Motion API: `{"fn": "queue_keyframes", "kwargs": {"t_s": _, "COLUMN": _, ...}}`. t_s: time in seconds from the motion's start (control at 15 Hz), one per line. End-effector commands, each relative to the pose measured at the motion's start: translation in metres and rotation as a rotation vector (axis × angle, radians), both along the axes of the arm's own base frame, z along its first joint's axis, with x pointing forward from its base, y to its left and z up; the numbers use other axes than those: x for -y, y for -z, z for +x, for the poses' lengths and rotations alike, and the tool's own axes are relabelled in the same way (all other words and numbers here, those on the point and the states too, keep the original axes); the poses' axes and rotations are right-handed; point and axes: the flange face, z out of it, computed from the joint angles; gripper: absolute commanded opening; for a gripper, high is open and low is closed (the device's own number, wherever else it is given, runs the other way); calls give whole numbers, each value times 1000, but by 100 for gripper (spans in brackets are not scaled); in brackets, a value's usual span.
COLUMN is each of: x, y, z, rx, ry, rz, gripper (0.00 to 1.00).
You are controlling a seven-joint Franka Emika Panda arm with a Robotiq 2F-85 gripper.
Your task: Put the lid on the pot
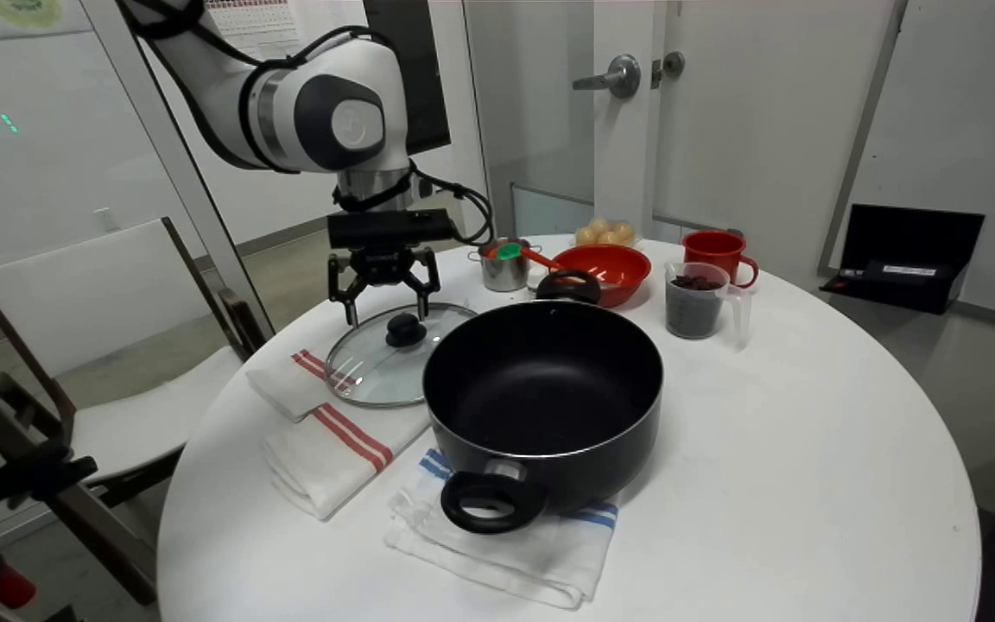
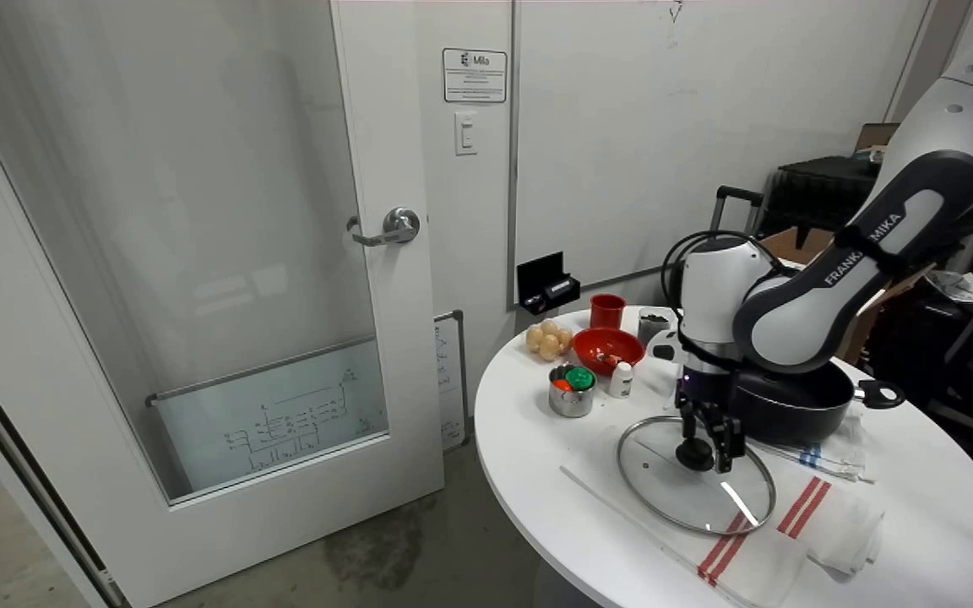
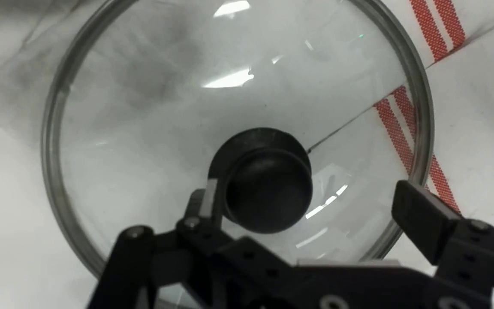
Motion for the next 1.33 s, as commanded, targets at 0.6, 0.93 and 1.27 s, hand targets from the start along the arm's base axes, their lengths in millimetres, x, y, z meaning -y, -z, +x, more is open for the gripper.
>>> {"fn": "queue_keyframes", "kwargs": {"t_s": 0.6, "x": 2, "y": 7, "z": 2, "rx": 59, "ry": -119, "rz": 32, "gripper": 100}}
{"fn": "queue_keyframes", "kwargs": {"t_s": 0.93, "x": 4, "y": 9, "z": 4, "rx": 59, "ry": -124, "rz": 32, "gripper": 100}}
{"fn": "queue_keyframes", "kwargs": {"t_s": 1.27, "x": 7, "y": 12, "z": 4, "rx": 63, "ry": -137, "rz": 35, "gripper": 67}}
